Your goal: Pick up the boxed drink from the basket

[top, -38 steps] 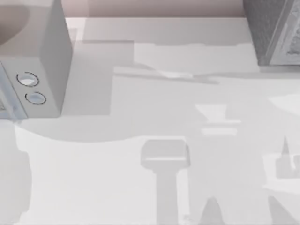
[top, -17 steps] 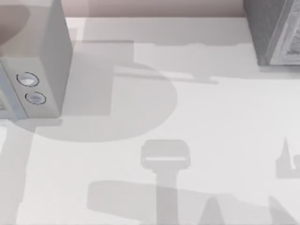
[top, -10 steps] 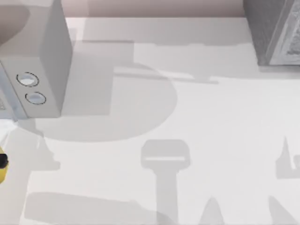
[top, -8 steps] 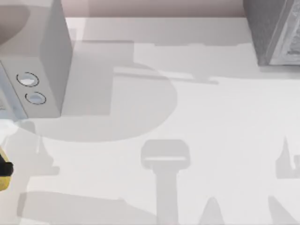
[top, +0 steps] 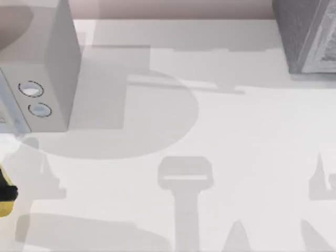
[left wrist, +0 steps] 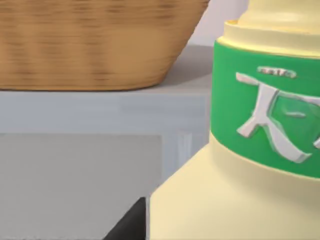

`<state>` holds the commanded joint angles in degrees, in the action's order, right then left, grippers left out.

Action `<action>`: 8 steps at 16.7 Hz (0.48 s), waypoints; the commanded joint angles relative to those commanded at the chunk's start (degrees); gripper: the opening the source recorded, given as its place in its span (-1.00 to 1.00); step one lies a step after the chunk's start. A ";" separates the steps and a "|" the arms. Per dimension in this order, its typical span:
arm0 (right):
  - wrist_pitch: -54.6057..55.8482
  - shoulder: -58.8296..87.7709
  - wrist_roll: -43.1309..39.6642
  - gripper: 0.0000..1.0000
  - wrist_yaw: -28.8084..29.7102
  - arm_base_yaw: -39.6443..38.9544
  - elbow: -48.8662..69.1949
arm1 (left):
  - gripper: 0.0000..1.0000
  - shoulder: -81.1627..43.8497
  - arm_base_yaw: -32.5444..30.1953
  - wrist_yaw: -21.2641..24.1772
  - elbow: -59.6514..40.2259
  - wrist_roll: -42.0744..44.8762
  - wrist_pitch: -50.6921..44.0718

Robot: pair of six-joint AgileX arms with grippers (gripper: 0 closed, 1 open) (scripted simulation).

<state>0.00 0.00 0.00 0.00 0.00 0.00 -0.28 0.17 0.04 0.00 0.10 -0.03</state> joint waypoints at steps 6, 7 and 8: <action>0.00 0.00 0.00 1.00 0.00 0.00 0.00 | -1.00 -11.87 -8.83 -11.20 -6.41 -8.70 -4.29; 0.00 0.00 0.00 1.00 0.00 0.00 0.00 | -1.00 -15.48 -11.59 -14.63 -8.59 -11.28 -5.41; 0.00 0.00 0.00 1.00 0.00 0.00 0.00 | -1.00 -19.43 -14.61 -18.39 -11.01 -14.08 -6.61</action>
<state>0.00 0.00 0.00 0.00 0.00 0.00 -19.71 -14.44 -18.36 -11.01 -13.98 -6.64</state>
